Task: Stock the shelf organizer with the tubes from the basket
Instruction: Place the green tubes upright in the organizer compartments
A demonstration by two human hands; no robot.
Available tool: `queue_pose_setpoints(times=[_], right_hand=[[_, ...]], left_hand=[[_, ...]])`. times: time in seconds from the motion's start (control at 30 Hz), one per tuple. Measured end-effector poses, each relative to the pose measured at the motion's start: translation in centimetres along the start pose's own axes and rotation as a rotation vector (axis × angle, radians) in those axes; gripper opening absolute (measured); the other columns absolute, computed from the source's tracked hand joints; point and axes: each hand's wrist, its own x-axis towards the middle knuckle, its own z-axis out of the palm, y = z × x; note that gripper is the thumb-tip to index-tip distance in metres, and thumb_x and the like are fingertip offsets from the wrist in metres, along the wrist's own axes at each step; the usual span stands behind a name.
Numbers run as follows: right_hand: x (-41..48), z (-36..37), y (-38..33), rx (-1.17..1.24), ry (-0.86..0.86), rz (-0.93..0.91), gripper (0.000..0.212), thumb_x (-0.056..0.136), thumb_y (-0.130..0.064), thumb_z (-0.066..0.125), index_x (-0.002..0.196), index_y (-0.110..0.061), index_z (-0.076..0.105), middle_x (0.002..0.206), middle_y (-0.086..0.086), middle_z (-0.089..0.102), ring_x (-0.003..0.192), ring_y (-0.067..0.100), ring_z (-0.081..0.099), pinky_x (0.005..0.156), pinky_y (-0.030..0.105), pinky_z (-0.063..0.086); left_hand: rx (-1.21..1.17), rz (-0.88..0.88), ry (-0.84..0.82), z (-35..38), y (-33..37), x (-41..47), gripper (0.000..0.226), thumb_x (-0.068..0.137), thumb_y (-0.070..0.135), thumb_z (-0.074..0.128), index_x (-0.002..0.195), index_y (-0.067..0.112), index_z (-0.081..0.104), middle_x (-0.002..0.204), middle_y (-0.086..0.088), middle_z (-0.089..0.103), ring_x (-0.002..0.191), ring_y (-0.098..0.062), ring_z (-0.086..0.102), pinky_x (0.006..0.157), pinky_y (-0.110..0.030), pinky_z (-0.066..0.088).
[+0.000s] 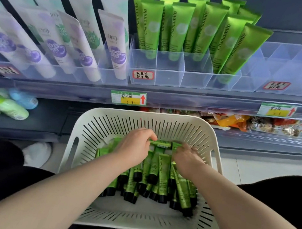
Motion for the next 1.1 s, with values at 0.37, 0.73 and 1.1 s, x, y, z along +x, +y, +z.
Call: queue_pose_setpoints(times=[0.37, 0.73, 1.1], right_hand=[[-5.1, -6.6, 0.5, 0.169, 0.201, -0.065, 0.017, 0.095, -0.015, 0.043, 0.106, -0.022, 0.054, 0.1, 0.003, 0.068, 0.092, 0.026, 0.063, 0.078, 0.034, 0.049], [-6.8, -6.2, 3.0, 0.165, 0.4, -0.06, 0.035, 0.087, -0.002, 0.046, 0.112, -0.026, 0.054, 0.096, -0.002, 0.07, 0.085, 0.026, 0.064, 0.072, 0.031, 0.038], [-7.2, -6.5, 2.1, 0.176, 0.456, -0.123, 0.043, 0.084, 0.005, 0.046, 0.116, -0.022, 0.057, 0.104, -0.002, 0.065, 0.095, 0.022, 0.061, 0.072, 0.027, 0.04]], left_hand=[[0.042, -0.188, -0.256, 4.7, -0.2, 3.2, 0.044, 0.093, -0.003, 0.048, 0.131, 0.017, 0.056, 0.134, -0.003, 0.056, 0.111, -0.018, 0.057, 0.087, -0.026, 0.048], [0.31, -0.165, -0.529, 9.4, 1.2, 5.5, 0.061, 0.092, -0.002, 0.046, 0.149, 0.009, 0.03, 0.145, -0.012, 0.043, 0.142, -0.037, 0.024, 0.11, -0.048, 0.034], [0.001, -0.101, -0.461, 6.1, 1.7, 2.0, 0.004, 0.095, 0.023, 0.057, 0.097, 0.022, 0.06, 0.11, -0.006, 0.065, 0.087, -0.016, 0.059, 0.073, -0.026, 0.043]])
